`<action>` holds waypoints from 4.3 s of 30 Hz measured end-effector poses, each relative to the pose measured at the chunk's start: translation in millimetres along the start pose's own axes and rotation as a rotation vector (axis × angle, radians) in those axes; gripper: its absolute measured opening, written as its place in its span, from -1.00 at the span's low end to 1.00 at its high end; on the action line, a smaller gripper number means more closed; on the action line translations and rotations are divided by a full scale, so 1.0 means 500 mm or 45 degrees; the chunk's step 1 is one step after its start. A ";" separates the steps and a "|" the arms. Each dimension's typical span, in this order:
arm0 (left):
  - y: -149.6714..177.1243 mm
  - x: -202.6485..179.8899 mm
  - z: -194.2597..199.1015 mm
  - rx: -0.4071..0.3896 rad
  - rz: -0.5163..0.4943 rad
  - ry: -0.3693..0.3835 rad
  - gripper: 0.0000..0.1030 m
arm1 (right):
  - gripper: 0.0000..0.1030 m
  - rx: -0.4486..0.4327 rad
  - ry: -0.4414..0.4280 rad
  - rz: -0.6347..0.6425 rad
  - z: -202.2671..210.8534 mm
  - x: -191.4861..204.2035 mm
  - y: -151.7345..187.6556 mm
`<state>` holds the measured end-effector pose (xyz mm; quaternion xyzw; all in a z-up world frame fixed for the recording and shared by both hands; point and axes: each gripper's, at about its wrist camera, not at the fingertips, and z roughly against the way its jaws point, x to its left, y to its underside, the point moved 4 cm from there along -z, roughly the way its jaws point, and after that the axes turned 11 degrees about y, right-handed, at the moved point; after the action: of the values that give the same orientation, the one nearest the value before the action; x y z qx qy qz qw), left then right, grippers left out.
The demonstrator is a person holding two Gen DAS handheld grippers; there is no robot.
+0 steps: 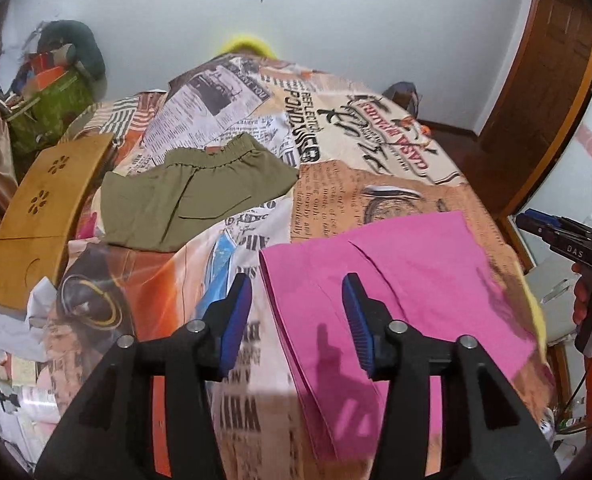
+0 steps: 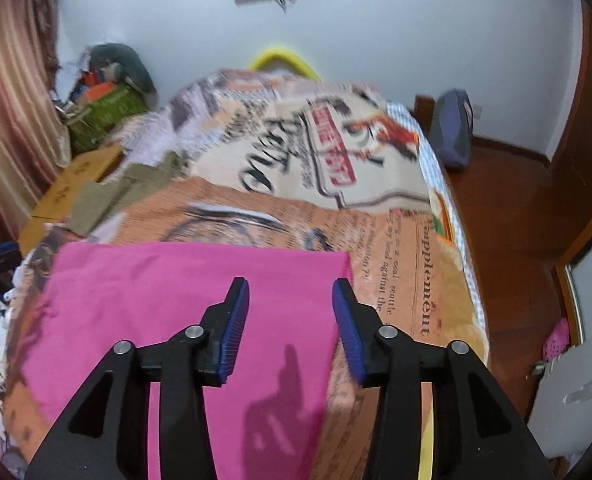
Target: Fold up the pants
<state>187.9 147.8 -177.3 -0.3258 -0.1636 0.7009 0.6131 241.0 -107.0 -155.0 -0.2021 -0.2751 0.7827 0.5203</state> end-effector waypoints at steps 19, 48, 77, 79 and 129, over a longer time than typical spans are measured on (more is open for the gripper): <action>0.214 -0.039 0.007 0.194 0.266 0.271 0.27 | 0.03 -0.059 -0.157 0.116 0.090 0.178 0.123; 0.146 -0.040 -0.117 0.140 0.508 0.349 -0.42 | 0.04 0.116 -0.293 0.095 0.001 0.211 0.205; 0.128 -0.072 0.071 -0.062 -0.032 -0.048 -0.58 | 0.07 0.201 -0.425 0.266 -0.011 0.385 0.157; 0.119 -0.098 0.069 -0.074 -0.079 -0.045 -0.60 | 0.07 0.208 -0.449 0.266 -0.010 0.382 0.157; 0.061 -0.415 -0.142 0.156 -0.356 0.190 -0.64 | 0.09 0.170 -0.247 -0.146 0.026 0.056 0.262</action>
<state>219.2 -70.4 -195.4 -0.3132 -0.1184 0.5911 0.7338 130.5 -124.1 -229.9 -0.0743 -0.2824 0.7843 0.5474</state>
